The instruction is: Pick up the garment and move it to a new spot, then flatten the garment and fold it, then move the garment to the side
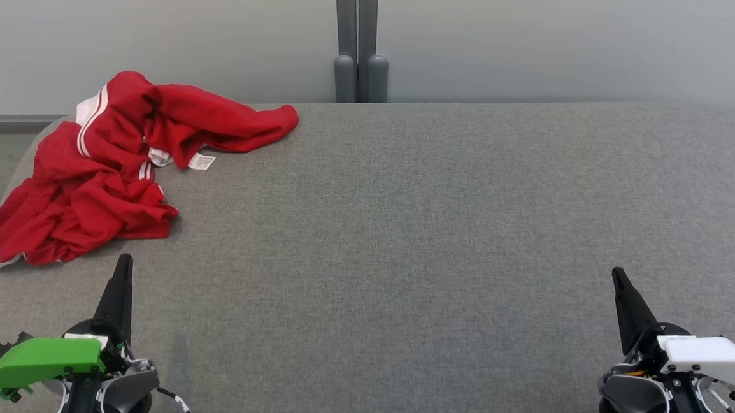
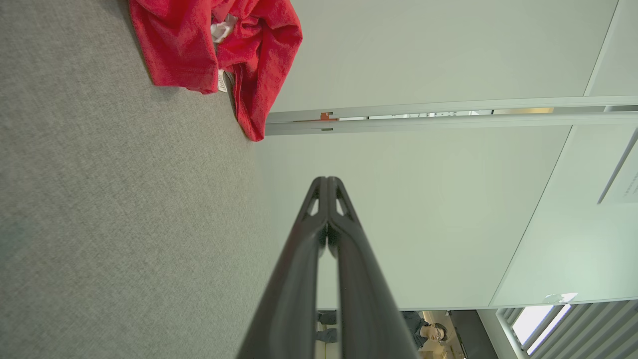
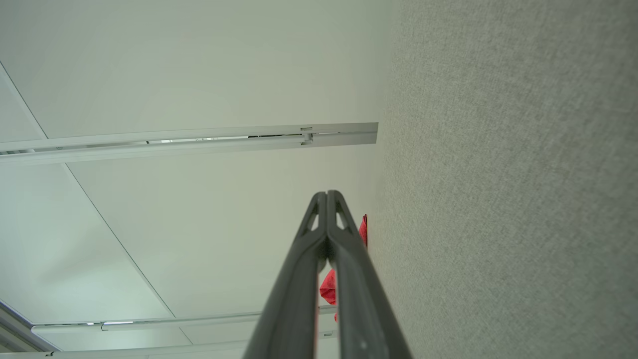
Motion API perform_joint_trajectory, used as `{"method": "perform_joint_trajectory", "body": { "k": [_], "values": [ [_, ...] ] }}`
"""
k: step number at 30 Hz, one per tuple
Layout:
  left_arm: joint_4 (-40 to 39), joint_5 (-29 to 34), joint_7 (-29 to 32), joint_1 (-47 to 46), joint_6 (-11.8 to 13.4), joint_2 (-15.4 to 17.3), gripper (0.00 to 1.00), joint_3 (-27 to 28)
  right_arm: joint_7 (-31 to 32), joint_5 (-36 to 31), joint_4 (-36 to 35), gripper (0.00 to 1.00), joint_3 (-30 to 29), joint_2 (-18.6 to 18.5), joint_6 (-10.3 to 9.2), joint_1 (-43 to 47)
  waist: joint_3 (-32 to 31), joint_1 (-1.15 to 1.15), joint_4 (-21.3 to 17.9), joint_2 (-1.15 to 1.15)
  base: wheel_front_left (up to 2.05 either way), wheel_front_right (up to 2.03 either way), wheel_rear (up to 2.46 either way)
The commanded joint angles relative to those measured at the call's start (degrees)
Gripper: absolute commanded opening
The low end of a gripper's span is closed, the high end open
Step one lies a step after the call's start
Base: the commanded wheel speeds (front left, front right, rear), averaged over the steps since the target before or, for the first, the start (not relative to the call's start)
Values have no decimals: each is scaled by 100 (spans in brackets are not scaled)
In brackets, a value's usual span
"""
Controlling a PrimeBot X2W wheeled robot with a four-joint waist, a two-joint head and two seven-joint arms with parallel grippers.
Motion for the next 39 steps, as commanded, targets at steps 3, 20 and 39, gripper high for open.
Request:
{"method": "perform_joint_trajectory", "body": {
  "k": [3, 20, 39],
  "values": [
    [1, 36, 1, -83, -18, 34, 0, 4, 3, 6, -31, 0, 3, -5, 12, 18, 0, 0, 0, 0, 0, 0, 0],
    [0, 36, 1, -83, -18, 34, 0, 4, 2, 6, -31, 0, 3, -5, 12, 18, 0, 0, 0, 0, 0, 0, 0],
    [27, 128, -241, 217, 30, -34, 100, -192, -241, -85, 112, 100, 216, 42, -1, 148, 1, 0, 0, 0, 0, 0, 0]
  ]
}}
